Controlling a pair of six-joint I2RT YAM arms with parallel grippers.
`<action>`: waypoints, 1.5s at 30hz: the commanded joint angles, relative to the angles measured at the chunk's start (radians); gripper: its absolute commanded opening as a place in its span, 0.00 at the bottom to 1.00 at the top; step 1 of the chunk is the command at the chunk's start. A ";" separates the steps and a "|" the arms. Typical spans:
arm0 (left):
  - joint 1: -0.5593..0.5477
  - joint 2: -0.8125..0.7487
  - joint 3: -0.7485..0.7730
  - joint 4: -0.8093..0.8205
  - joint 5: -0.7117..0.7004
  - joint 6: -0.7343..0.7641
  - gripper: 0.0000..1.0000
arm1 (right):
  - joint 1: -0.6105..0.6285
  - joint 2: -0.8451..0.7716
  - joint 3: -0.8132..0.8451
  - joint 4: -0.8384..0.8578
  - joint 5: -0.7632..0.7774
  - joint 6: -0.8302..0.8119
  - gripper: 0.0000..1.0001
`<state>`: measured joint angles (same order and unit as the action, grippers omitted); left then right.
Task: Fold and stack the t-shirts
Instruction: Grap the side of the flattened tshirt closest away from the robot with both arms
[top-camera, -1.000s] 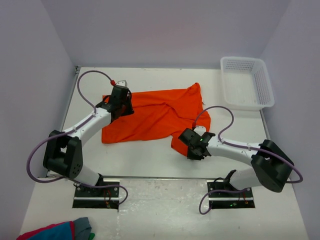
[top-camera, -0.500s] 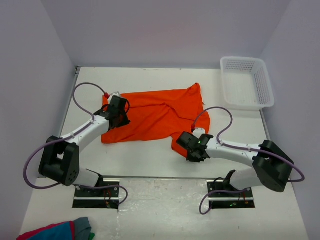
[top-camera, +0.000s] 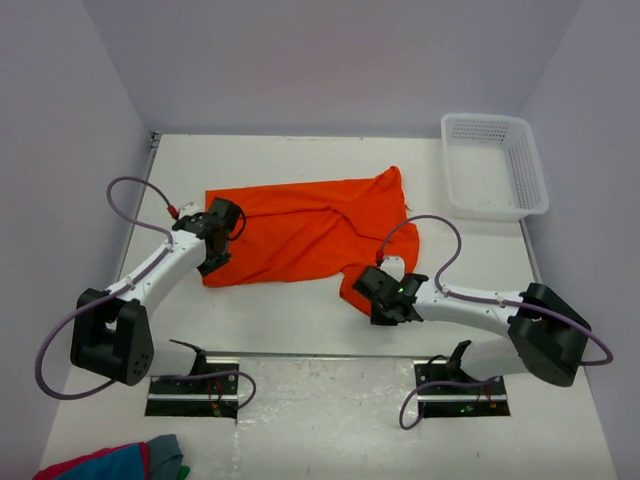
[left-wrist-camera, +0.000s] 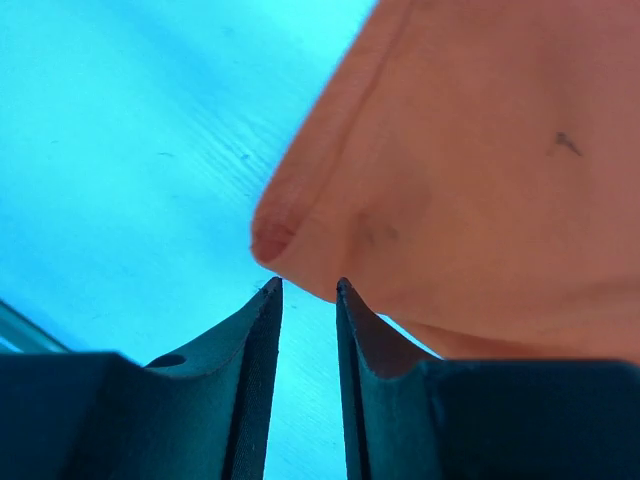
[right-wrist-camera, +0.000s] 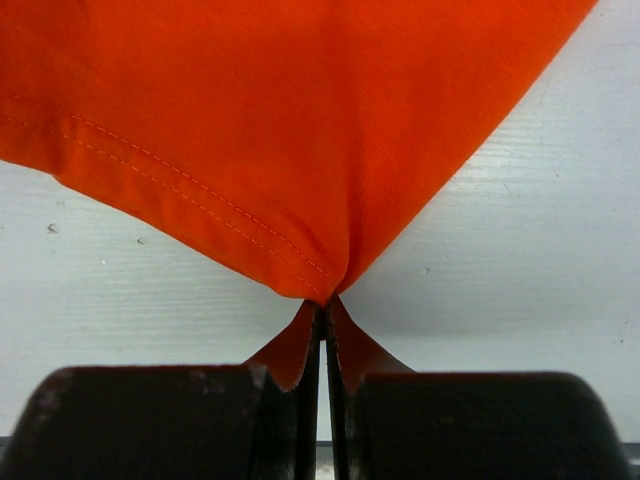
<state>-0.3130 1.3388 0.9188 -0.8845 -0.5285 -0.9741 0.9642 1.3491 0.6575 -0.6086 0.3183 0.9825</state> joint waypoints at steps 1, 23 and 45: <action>0.029 0.049 0.043 -0.128 -0.105 -0.061 0.30 | 0.007 -0.037 -0.021 0.068 -0.021 -0.037 0.00; 0.104 0.053 -0.060 0.102 0.139 0.155 0.36 | 0.007 -0.105 -0.061 0.095 -0.056 -0.062 0.00; 0.129 -0.029 -0.144 0.079 0.171 0.118 0.10 | 0.005 -0.107 -0.058 0.079 -0.030 -0.039 0.00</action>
<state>-0.1944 1.3636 0.7742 -0.7811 -0.3576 -0.8326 0.9642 1.2663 0.5995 -0.5297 0.2680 0.9234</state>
